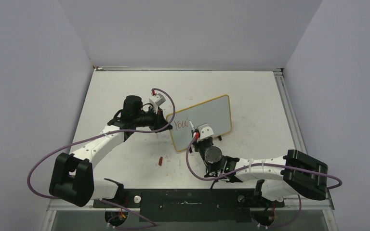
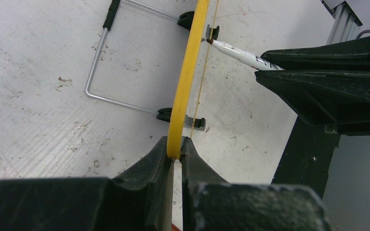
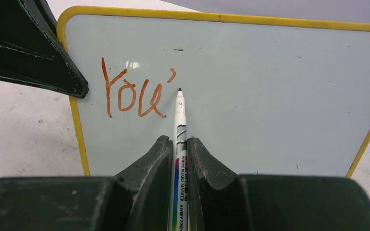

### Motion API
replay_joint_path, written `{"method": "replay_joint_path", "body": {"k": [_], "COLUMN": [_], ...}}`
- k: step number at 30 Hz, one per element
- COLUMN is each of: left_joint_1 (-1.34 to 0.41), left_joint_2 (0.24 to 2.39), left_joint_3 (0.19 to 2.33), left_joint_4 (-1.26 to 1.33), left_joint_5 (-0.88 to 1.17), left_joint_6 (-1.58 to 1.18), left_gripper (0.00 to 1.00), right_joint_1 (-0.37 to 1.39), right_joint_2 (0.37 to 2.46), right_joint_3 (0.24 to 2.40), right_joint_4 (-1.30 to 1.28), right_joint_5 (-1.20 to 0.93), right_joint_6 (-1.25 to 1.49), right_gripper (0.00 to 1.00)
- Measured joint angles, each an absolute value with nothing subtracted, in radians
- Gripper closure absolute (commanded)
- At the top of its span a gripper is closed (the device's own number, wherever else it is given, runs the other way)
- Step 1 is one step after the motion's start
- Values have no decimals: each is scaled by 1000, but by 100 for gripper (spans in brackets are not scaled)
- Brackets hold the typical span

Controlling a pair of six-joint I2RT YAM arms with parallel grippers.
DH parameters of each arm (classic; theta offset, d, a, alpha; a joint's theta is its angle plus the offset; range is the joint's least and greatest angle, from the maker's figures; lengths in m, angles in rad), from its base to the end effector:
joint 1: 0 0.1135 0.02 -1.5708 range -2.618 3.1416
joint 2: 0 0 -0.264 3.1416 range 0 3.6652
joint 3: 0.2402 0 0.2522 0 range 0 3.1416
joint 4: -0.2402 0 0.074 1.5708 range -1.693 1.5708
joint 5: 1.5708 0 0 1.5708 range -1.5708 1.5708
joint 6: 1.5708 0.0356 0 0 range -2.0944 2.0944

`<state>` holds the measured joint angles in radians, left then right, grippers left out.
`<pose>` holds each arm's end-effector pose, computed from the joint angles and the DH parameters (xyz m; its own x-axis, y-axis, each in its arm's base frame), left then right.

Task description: Write a sentence on the whiteboard

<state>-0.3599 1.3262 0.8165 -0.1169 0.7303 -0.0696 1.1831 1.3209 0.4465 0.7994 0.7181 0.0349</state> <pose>0.2542 -0.1210 0.2435 -0.6009 0.1708 -0.7809 0.7281 0.5201 -0.4466 0.1194 0.2304 0.2123 -0.0440 -0.0382 -0.9983 -0.4479 0.8940 -0.0145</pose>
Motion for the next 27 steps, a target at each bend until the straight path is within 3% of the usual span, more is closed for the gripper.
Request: {"method": "replay_joint_path", "body": {"k": [27], "left_joint_1": [-360], "left_joint_2": [1326], "left_joint_3": [817], "left_joint_4": [-117], "left_joint_5": [729], "left_joint_6": [-70], "left_gripper": [100], "right_joint_1": [1176], "right_joint_2": [1333], "right_joint_3": [424], "right_joint_4": [785], "right_joint_5": [711], "right_joint_6": [118], "right_gripper": [95]}}
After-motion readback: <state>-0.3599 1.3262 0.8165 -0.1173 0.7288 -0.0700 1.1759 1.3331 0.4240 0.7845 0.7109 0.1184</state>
